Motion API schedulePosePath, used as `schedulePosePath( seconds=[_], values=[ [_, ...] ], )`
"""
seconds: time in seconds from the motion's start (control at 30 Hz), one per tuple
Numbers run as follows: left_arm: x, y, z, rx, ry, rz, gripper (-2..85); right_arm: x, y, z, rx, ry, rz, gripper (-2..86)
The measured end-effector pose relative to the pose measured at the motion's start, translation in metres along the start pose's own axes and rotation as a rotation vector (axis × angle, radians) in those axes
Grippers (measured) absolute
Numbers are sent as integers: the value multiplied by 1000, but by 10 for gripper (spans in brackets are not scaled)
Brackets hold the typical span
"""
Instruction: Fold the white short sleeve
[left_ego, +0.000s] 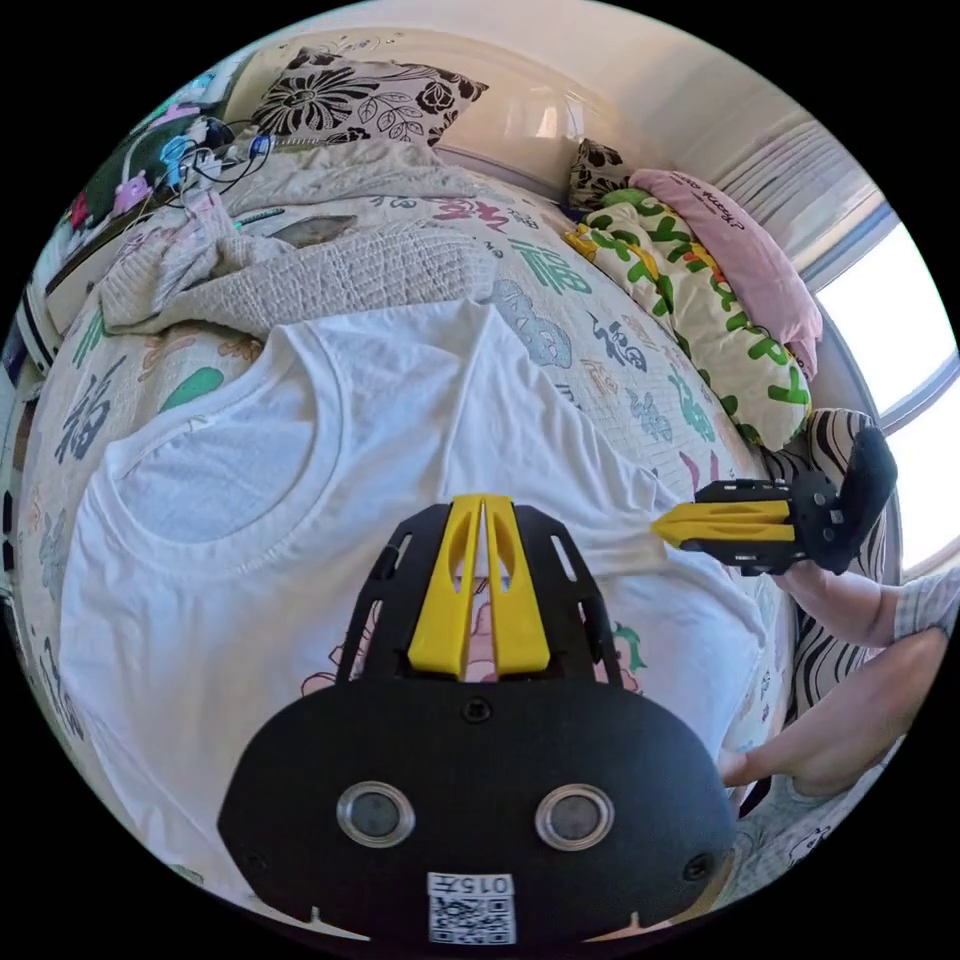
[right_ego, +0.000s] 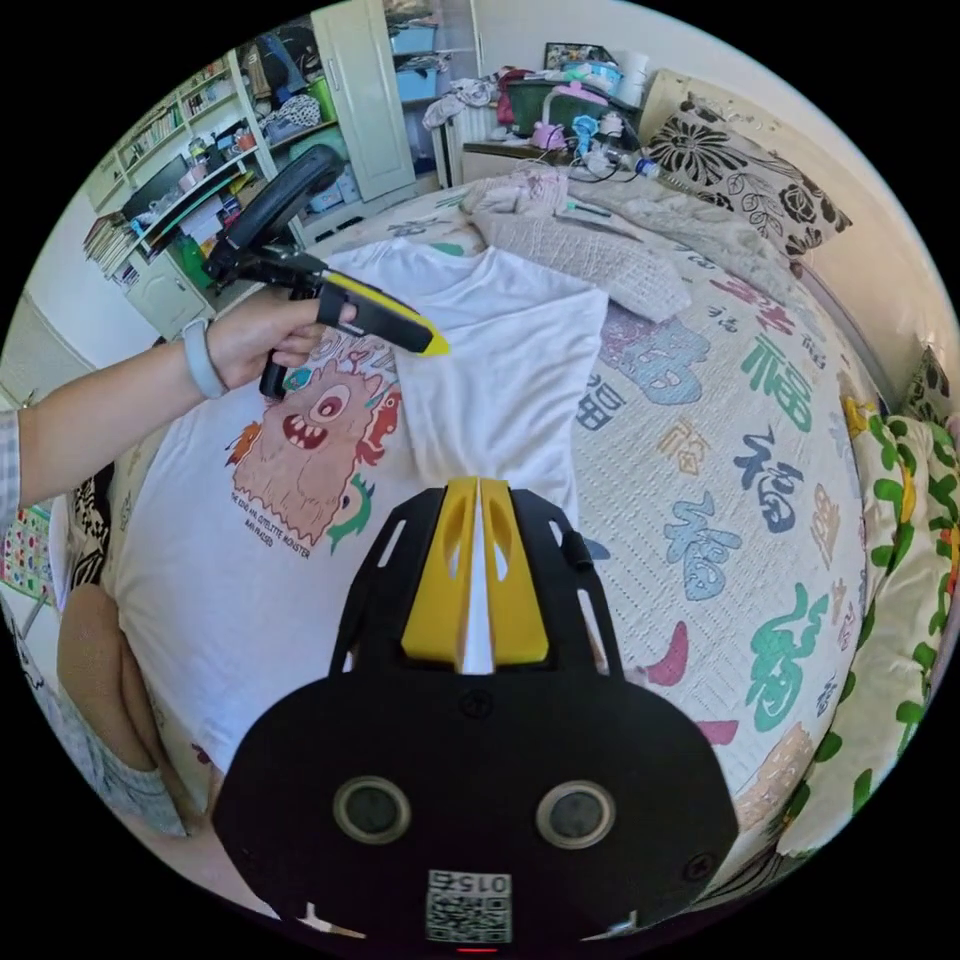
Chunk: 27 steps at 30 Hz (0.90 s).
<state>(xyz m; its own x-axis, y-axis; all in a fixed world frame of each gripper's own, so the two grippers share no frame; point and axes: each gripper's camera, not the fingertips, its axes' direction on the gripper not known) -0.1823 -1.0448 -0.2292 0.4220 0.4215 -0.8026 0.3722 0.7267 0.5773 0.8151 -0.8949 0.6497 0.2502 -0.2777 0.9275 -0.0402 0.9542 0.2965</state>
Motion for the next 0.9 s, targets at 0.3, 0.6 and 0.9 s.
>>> schedulePosePath(
  seconds=[0.3,0.6,0.9],
  values=[
    [10,1,-6,-34,79,-35,63,-37,-32,25,-78,-85,6,-8],
    [-13,94,-78,20,-100,-147,62,-72,-65,10,-29,-135,49,9],
    [-2,124,-86,42,-34,-145,67,-127,-119,39,-132,-79,-14,39]
  ],
)
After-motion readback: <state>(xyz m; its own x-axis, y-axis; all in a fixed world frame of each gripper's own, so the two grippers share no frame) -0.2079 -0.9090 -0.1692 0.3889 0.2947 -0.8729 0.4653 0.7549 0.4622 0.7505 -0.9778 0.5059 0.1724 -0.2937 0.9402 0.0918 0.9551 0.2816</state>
